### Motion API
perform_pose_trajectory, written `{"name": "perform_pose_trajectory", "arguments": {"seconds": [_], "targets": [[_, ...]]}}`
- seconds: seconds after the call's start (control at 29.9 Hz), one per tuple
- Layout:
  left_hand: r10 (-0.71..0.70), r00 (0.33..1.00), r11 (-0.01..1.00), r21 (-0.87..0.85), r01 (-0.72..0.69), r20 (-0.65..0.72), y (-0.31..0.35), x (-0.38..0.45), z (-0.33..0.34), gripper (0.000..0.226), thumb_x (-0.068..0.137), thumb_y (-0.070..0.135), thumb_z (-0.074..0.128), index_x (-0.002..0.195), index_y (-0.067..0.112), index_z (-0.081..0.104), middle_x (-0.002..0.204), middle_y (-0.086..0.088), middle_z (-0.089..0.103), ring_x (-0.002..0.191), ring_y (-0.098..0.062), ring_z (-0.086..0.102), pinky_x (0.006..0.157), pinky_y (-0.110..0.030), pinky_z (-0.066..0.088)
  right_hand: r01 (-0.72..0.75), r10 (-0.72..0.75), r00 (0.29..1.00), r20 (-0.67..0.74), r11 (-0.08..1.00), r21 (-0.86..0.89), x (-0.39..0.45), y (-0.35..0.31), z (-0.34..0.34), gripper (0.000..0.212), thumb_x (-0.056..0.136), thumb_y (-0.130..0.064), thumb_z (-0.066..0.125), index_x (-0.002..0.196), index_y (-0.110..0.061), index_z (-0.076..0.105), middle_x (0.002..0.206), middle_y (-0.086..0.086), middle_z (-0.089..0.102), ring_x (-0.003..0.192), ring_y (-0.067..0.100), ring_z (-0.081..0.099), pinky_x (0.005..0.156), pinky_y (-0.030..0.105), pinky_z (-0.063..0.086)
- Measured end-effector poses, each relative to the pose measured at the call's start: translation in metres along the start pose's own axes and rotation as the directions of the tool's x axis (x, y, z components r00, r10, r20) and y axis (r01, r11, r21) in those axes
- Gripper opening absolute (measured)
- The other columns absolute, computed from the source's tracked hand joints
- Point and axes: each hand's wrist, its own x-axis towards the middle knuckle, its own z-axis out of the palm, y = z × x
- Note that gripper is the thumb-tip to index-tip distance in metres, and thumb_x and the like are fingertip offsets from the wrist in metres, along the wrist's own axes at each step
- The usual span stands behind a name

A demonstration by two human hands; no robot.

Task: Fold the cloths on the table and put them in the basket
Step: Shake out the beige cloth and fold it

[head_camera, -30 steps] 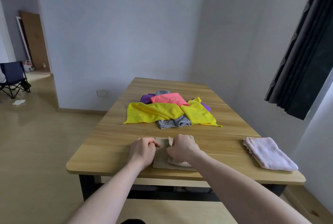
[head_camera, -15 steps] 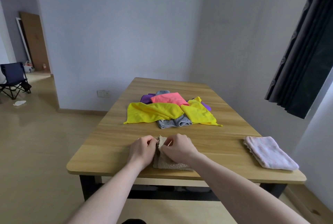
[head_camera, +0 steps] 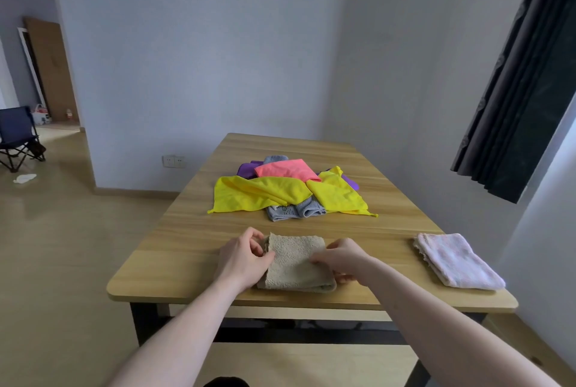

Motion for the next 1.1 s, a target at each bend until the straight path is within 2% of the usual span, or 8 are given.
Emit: {"name": "perform_pose_trajectory", "arguments": {"seconds": [0.13, 0.27, 0.37, 0.5, 0.7, 0.87, 1.0, 1.1], "targets": [[0.086, 0.996, 0.996, 0.007, -0.087, 0.027, 0.001, 0.0, 0.001, 0.024, 0.078, 0.047, 0.07, 0.095, 0.036, 0.057, 0.079, 0.014, 0.061, 0.075, -0.005, 0.06, 0.065, -0.028, 0.047, 0.004, -0.005, 1.0, 0.018, 0.997, 0.071, 0.002, -0.007, -0.001, 0.036, 0.072, -0.026, 0.077, 0.106, -0.013, 0.071, 0.101, 0.004, 0.071, 0.086, 0.017, 0.068, 0.065, 0.028, 0.061], [0.107, 0.992, 0.994, 0.017, -0.108, 0.071, 0.001, 0.001, 0.001, 0.012, 0.076, 0.048, 0.066, 0.084, 0.039, 0.067, 0.083, 0.018, 0.063, 0.084, -0.005, 0.06, 0.076, -0.028, 0.049, 0.118, -0.107, 0.987, -0.123, 0.989, 0.086, -0.003, -0.021, -0.004, 0.022, 0.078, -0.021, 0.071, 0.099, -0.019, 0.066, 0.099, 0.003, 0.07, 0.087, 0.017, 0.068, 0.067, 0.03, 0.062], [0.105, 0.99, 0.993, 0.04, -0.109, 0.097, 0.001, 0.001, 0.001, 0.015, 0.077, 0.049, 0.065, 0.087, 0.039, 0.072, 0.08, 0.025, 0.067, 0.089, -0.005, 0.06, 0.081, -0.03, 0.05, 0.214, -0.219, 0.956, -0.196, 0.976, -0.047, -0.008, -0.032, 0.002, 0.031, 0.076, -0.024, 0.072, 0.107, -0.022, 0.067, 0.103, 0.001, 0.068, 0.095, 0.02, 0.067, 0.081, 0.035, 0.06], [0.106, 0.99, 0.993, 0.046, -0.11, 0.095, 0.002, -0.001, -0.002, 0.018, 0.078, 0.05, 0.065, 0.089, 0.039, 0.072, 0.08, 0.025, 0.068, 0.091, -0.009, 0.062, 0.083, -0.032, 0.051, 0.301, -0.322, 0.933, -0.158, 0.943, -0.145, -0.014, -0.043, 0.016, 0.043, 0.08, -0.03, 0.069, 0.122, -0.02, 0.069, 0.109, 0.001, 0.068, 0.092, 0.018, 0.063, 0.074, 0.029, 0.053], [0.092, 0.989, 0.995, 0.039, -0.097, 0.115, 0.005, -0.003, -0.006, 0.008, 0.083, 0.045, 0.064, 0.084, 0.04, 0.071, 0.078, 0.025, 0.068, 0.087, -0.007, 0.065, 0.077, -0.03, 0.05, 0.353, -0.368, 0.927, -0.072, 0.922, -0.159, -0.02, -0.055, 0.034, 0.056, 0.079, -0.026, 0.07, 0.134, -0.017, 0.065, 0.127, 0.001, 0.065, 0.104, 0.017, 0.06, 0.083, 0.029, 0.053], [0.049, 0.991, 0.999, -0.022, -0.046, 0.125, 0.004, 0.0, -0.007, 0.02, 0.086, 0.038, 0.053, 0.089, 0.034, 0.073, 0.084, 0.015, 0.073, 0.084, -0.014, 0.065, 0.073, -0.031, 0.05, 0.396, -0.404, 0.914, -0.031, 0.908, -0.137, -0.026, -0.049, 0.047, 0.05, 0.087, -0.033, 0.064, 0.135, -0.02, 0.064, 0.131, -0.001, 0.064, 0.102, 0.015, 0.059, 0.079, 0.022, 0.046], [0.028, 0.995, 0.998, -0.057, -0.023, 0.091, 0.004, 0.001, -0.005, 0.036, 0.092, 0.048, 0.043, 0.083, 0.02, 0.065, 0.075, 0.001, 0.068, 0.082, -0.028, 0.062, 0.072, -0.037, 0.049, 0.427, -0.437, 0.898, -0.04, 0.892, -0.151, -0.029, -0.04, 0.052, 0.057, 0.084, -0.012, 0.056, 0.141, -0.021, 0.058, 0.139, -0.002, 0.061, 0.12, 0.019, 0.06, 0.089, 0.026, 0.051], [0.005, 0.996, 0.999, -0.037, -0.002, 0.085, 0.006, 0.0, -0.005, 0.026, 0.092, 0.052, 0.056, 0.084, 0.029, 0.067, 0.077, 0.013, 0.069, 0.084, -0.017, 0.065, 0.067, -0.032, 0.043, 0.471, -0.491, 0.871, -0.025, 0.848, -0.241, -0.031, -0.034, 0.054, 0.068, 0.083, -0.017, 0.061, 0.149, -0.023, 0.046, 0.149, -0.001, 0.051, 0.131, 0.023, 0.05, 0.102, 0.031, 0.046]]}}
